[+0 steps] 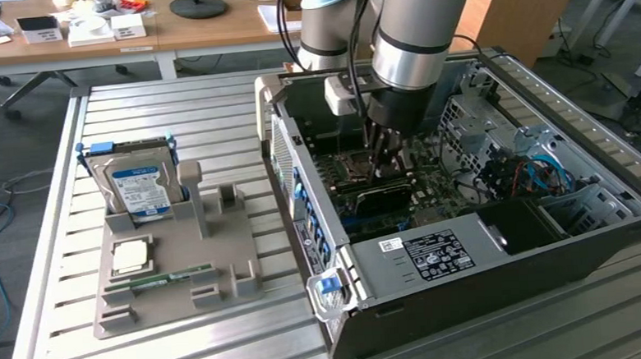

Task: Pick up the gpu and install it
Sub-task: 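Press down on the gpu until it lock into place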

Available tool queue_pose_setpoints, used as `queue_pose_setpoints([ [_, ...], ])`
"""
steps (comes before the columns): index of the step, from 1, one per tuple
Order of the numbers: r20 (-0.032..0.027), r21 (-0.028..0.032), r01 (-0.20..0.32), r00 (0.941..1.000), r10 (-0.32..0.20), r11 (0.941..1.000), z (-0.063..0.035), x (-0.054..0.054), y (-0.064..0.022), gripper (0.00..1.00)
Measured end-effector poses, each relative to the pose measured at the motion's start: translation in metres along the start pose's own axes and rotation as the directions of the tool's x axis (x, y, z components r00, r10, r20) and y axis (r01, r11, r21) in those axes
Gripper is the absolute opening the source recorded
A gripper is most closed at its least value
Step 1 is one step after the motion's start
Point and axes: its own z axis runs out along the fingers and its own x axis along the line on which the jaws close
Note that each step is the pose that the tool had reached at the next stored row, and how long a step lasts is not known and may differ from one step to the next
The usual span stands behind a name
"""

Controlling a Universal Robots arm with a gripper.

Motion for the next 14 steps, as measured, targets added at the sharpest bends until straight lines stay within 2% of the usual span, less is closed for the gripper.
queue_pose_setpoints([
  [5, 0.0000, 0.0001, 0.000, 1.0000, 0.000, 1.0000, 0.0061, -0.0004, 0.0000, 0.11],
  [14, 0.0000, 0.0001, 0.000, 1.0000, 0.000, 1.0000, 0.0091, -0.0015, 0.0001, 0.11],
])
